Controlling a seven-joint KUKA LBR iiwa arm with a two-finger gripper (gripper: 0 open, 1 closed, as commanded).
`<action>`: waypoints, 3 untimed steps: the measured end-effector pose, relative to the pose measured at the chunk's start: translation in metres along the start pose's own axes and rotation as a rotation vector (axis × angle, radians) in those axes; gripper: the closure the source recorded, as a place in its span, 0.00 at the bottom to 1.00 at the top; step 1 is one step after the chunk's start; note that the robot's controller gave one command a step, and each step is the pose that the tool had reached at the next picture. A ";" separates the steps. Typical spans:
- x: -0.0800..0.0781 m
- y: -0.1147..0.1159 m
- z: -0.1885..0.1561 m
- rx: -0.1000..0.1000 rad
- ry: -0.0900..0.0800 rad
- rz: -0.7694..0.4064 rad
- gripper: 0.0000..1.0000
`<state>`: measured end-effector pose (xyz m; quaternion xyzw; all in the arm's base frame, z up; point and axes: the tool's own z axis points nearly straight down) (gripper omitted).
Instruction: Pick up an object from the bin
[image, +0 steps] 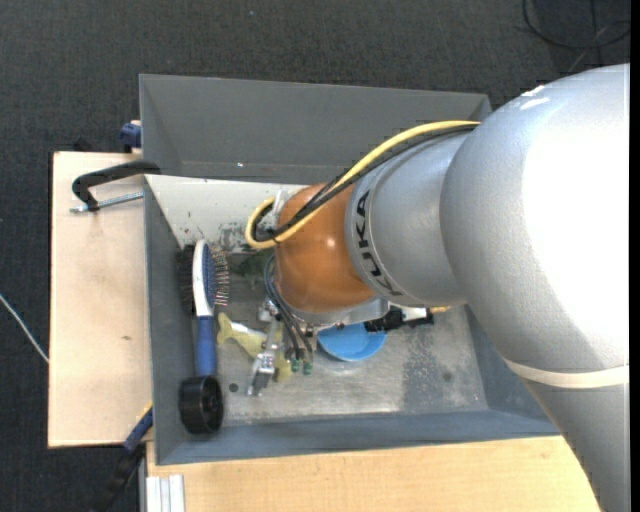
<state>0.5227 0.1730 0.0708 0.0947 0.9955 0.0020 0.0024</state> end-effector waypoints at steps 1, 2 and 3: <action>-0.002 0.001 -0.004 -0.003 -0.007 0.001 1.00; -0.002 0.001 -0.004 -0.004 -0.007 0.001 1.00; -0.005 0.011 -0.166 -0.003 -0.007 -0.018 1.00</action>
Offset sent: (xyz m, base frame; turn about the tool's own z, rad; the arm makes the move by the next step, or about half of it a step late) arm 0.0000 0.0000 0.0000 0.0000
